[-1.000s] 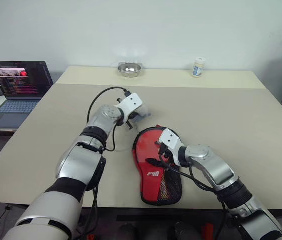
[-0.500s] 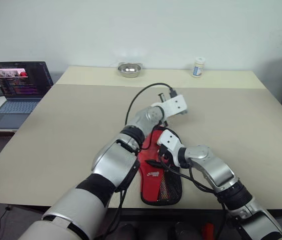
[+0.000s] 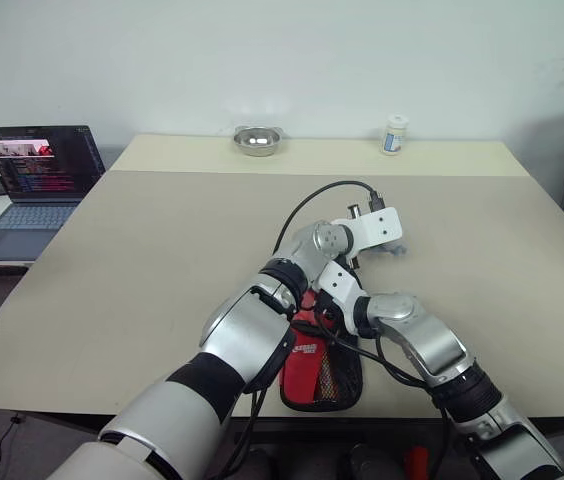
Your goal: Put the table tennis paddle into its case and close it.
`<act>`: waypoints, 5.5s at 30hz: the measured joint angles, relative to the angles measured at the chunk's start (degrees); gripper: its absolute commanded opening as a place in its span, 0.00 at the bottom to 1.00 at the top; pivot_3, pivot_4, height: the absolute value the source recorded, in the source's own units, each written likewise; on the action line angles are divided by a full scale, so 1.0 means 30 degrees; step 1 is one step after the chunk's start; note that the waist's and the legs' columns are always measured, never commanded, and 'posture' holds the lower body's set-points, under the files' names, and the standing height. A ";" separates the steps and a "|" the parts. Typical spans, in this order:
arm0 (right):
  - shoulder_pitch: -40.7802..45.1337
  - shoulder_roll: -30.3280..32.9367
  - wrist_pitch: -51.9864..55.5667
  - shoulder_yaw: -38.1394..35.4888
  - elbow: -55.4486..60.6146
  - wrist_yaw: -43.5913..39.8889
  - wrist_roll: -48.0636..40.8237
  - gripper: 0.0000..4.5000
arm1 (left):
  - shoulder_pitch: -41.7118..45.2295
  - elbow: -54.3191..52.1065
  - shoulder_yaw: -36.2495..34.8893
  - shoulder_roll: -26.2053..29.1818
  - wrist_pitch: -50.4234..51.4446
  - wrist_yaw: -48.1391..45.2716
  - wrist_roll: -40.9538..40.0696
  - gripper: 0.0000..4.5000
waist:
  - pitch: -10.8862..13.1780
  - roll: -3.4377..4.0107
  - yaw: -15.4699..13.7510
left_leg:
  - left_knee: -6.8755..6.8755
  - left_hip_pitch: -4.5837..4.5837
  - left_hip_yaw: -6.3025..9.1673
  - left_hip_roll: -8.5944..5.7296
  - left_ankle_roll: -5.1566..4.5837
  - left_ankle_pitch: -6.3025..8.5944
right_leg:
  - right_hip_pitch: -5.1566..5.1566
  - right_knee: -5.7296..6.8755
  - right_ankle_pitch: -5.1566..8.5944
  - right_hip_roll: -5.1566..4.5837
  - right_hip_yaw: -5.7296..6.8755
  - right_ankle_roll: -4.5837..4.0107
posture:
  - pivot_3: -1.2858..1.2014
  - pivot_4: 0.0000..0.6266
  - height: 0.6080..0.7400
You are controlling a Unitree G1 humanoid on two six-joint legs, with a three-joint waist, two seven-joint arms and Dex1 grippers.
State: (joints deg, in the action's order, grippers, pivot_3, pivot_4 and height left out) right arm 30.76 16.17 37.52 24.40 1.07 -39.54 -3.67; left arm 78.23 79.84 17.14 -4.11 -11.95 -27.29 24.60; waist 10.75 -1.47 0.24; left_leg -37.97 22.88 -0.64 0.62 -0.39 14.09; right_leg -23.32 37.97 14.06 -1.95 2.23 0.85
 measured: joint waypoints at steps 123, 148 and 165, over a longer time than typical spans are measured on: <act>-1.5495 1.6949 0.0476 -0.9754 1.7148 -0.7181 0.0130 0.05 | -0.8380 -0.5737 -0.0722 0.3163 -0.0418 -1.1005 -0.7109 0.94 | -0.0919 0.0118 -0.1494 | -0.0048 -0.0012 0.0226 -0.0477 -0.0260 0.0456 | 0.0444 -0.0427 0.0299 -0.0509 0.0168 0.0430 | 0.52 0.24 1.00; -2.0368 1.8168 0.0600 -1.1520 1.8888 -0.7736 -0.3761 0.05 | -0.8385 -0.5303 -0.0506 0.3181 -0.0432 -0.9894 -0.6361 0.94 | -0.1097 0.0019 -0.1223 | -0.0054 -0.0337 0.0336 -0.0441 -0.0193 0.0517 | 0.0766 -0.0444 0.0464 -0.0615 0.0282 0.0511 | 0.52 0.24 1.00; -1.7506 1.8016 0.4503 -1.4980 1.8275 -0.7651 -1.0298 0.99 | -0.8431 -0.5285 -0.0457 0.3273 -0.0749 -0.9833 -0.6306 0.94 | -0.1074 0.0030 -0.1084 | -0.0029 -0.0370 0.0520 -0.0395 -0.0172 0.0531 | 0.0981 -0.0649 0.0449 -0.0641 0.0537 0.0538 | 0.52 0.24 1.00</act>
State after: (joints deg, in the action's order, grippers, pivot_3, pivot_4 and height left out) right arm -21.76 70.21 51.03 -20.54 55.89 -62.49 -34.56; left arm 52.94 63.98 15.77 5.70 -14.20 -56.79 5.68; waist 7.53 -1.38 -3.01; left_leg -38.06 21.77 0.92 -0.57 -0.90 15.68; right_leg -20.38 36.02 15.40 -3.87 3.84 2.46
